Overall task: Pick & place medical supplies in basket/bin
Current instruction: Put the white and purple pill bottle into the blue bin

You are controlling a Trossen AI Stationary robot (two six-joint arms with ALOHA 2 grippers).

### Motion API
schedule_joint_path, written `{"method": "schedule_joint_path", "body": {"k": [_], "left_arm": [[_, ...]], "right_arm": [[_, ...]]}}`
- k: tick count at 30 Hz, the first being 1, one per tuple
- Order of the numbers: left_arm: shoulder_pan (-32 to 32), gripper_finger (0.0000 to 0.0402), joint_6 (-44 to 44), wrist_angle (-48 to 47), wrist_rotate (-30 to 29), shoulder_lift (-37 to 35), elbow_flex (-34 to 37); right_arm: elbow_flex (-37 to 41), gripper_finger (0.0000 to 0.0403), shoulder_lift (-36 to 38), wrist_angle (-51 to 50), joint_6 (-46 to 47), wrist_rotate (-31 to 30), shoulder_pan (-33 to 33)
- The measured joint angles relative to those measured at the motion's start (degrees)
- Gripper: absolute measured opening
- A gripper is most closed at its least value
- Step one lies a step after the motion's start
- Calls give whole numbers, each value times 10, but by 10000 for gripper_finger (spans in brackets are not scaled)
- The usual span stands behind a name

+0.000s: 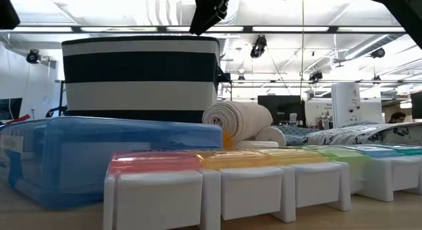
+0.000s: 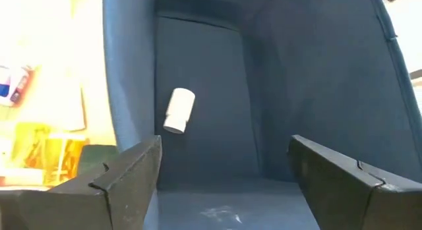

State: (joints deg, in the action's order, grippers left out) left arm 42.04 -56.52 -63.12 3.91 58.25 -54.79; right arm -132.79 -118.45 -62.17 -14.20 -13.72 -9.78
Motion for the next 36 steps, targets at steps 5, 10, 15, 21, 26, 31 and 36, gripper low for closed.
{"method": "schedule_joint_path", "body": {"k": [5, 10, 15, 21, 26, 31, 36], "left_arm": [[14, 248, -24, -91, -34, 45, -31], [16, 290, -10, -136, -36, 77, -71], [36, 324, 12, -114, -41, 105, -67], [50, 332, 37, -89, -58, 116, -29], [49, 332, 27, -73, -96, 111, -6], [49, 332, 26, -2, -100, 111, 28], [49, 332, 16, 48, -84, 111, 69]], "right_arm": [[0, 333, 0, 0, 0, 0, 1], [0, 342, 0, 0, 2, 0, 0], [0, 348, 0, 0, 10, 0, 0], [0, 349, 0, 0, 12, 0, 0], [0, 348, 0, 0, 18, 0, 0], [0, 348, 0, 0, 22, 1, 0], [0, 348, 0, -1, 27, 1, 0]]}}
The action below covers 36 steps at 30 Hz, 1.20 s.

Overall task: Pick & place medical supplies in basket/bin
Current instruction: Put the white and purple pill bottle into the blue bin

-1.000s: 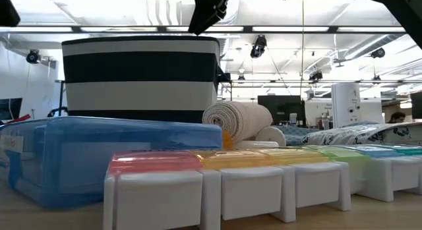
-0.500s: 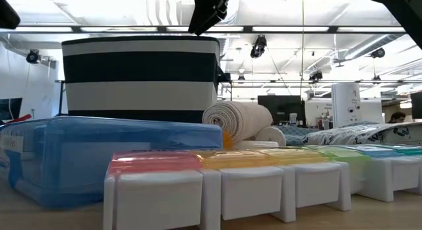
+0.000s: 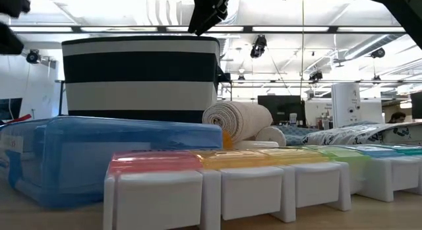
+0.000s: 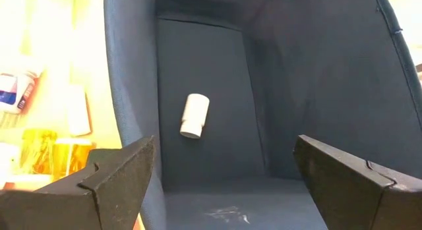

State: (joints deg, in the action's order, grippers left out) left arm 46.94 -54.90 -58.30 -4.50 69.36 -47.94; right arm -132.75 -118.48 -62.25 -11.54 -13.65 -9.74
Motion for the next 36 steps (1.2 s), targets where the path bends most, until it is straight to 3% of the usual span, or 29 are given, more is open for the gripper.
{"method": "schedule_joint_path", "body": {"k": [6, 10, 16, 21, 31, 36], "left_arm": [[0, 332, -14, -2, 40, 0, 28], [0, 321, -13, -1, 30, 0, 30], [0, 272, -12, -1, 22, 0, 30], [0, 270, -12, -5, 22, 0, 25], [-1, 271, -41, -133, 6, -16, -106], [-16, 271, -102, -175, -81, -50, -208]], "right_arm": [[0, 348, 0, -1, 7, 0, 0], [0, 348, 0, -1, 6, 0, 0], [0, 347, 0, -1, 6, 0, 0], [2, 347, 0, 0, -5, 0, 0], [-1, 330, 9, 21, -44, 2, 0], [-1, 328, 25, 29, -60, 3, 0]]}}
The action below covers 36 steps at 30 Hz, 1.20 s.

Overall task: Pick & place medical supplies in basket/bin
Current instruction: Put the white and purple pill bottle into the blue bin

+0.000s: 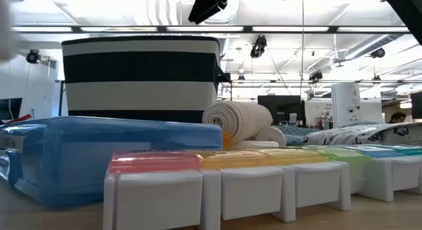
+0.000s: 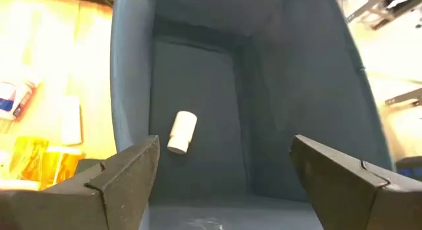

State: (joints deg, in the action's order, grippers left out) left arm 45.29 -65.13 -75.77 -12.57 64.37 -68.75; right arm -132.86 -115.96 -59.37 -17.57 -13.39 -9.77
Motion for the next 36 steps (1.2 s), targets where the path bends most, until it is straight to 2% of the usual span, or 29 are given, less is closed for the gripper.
{"method": "schedule_joint_path", "body": {"k": [5, 9, 12, 15, 19, 22, 28, 31, 34, 36], "left_arm": [[-35, 272, -19, -27, -240, -44, -90], [-77, 272, 11, -30, -423, -84, -121], [-121, 272, 51, -29, -513, -110, -120], [-183, 272, 83, -30, -567, -134, -104], [-285, 272, 121, -29, -560, -149, -73], [-351, 272, 160, -3, -510, -151, -40], [-451, 272, 374, 213, -453, -138, 36], [-518, 272, 476, 298, -374, -128, 56], [-588, 272, 506, 317, -261, -120, 57], [-636, 272, 526, 314, -208, -119, 57]], "right_arm": [[0, 328, 11, 1, -14, 2, -1], [0, 327, 21, 1, -22, 4, -1], [0, 327, 26, 0, -19, 4, -3], [0, 327, 29, -2, -10, 4, -6], [0, 327, 29, -4, -8, 3, -7], [0, 327, 27, -4, 2, 3, -8], [8, 327, 27, -3, 35, 3, -8], [8, 327, 27, -13, 57, 3, -7], [8, 327, 29, -37, 83, 3, -7], [5, 327, 30, -67, 103, 3, -7]]}}
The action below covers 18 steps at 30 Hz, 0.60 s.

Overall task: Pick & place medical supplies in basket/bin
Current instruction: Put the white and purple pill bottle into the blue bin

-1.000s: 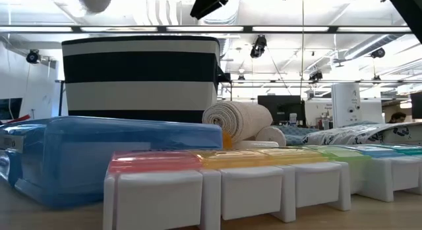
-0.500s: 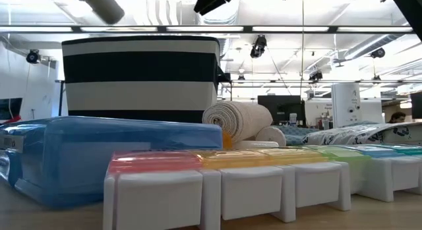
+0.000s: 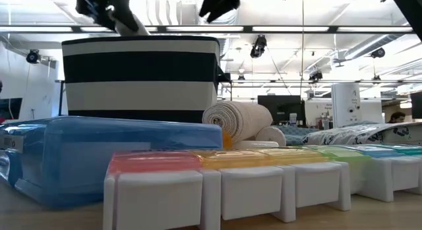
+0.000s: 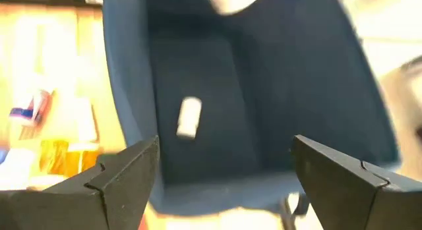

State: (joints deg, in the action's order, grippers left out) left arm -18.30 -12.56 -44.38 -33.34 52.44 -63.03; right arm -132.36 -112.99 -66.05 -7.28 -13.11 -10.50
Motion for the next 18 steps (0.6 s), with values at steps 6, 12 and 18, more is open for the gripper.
{"method": "schedule_joint_path", "body": {"k": [6, 12, 18], "left_arm": [[-109, 273, 82, 11, 161, 23, 0], [-176, 281, 106, 14, 236, 70, -20], [-188, 295, 133, 12, 215, 101, -37]], "right_arm": [[5, 327, 1, -73, 41, 0, 1], [12, 327, 1, -70, 54, 0, 1], [13, 327, 1, -70, 58, 0, 1]]}}
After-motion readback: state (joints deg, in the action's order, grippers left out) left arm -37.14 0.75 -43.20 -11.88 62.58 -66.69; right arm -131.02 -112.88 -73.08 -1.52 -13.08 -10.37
